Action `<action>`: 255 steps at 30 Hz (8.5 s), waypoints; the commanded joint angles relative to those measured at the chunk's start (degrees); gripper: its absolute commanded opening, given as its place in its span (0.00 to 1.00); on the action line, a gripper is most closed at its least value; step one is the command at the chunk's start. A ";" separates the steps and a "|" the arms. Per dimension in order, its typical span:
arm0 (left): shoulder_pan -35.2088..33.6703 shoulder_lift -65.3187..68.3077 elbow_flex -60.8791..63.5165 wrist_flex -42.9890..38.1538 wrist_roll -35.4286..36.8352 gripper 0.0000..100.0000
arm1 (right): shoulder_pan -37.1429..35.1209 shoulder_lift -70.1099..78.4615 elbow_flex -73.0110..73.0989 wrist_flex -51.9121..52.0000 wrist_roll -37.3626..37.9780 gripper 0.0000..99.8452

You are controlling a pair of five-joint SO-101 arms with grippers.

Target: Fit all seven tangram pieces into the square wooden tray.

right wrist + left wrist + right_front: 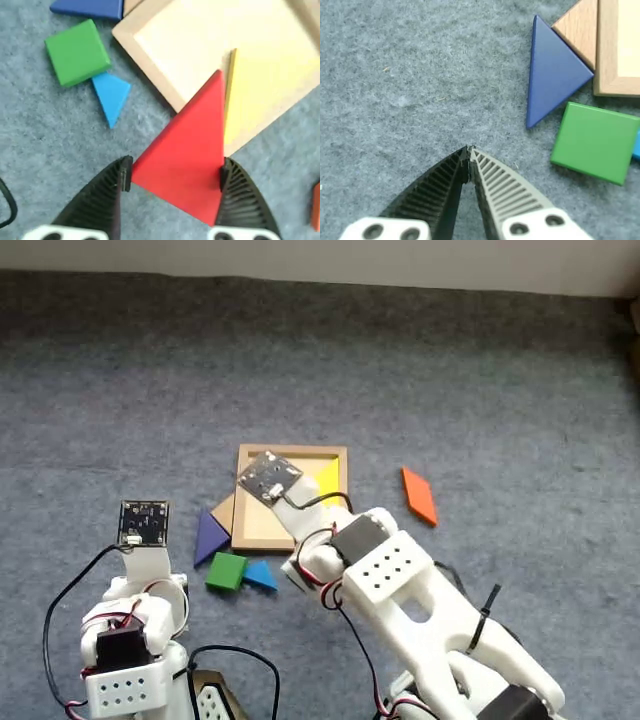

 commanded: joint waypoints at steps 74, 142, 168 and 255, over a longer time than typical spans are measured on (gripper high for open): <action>-0.75 -1.71 1.19 0.26 -0.09 0.03 | 14.99 43.30 -22.73 -29.32 -14.95 0.03; -2.68 -1.36 -22.73 0.44 -25.49 0.04 | 33.36 -73.80 58.51 2.68 -15.21 0.03; 17.63 45.23 -35.91 4.48 -29.71 0.29 | 33.36 -73.80 58.51 2.68 -15.03 0.03; 12.44 97.71 -53.58 -12.22 -14.15 0.22 | 36.26 -73.80 58.51 2.77 -14.95 0.03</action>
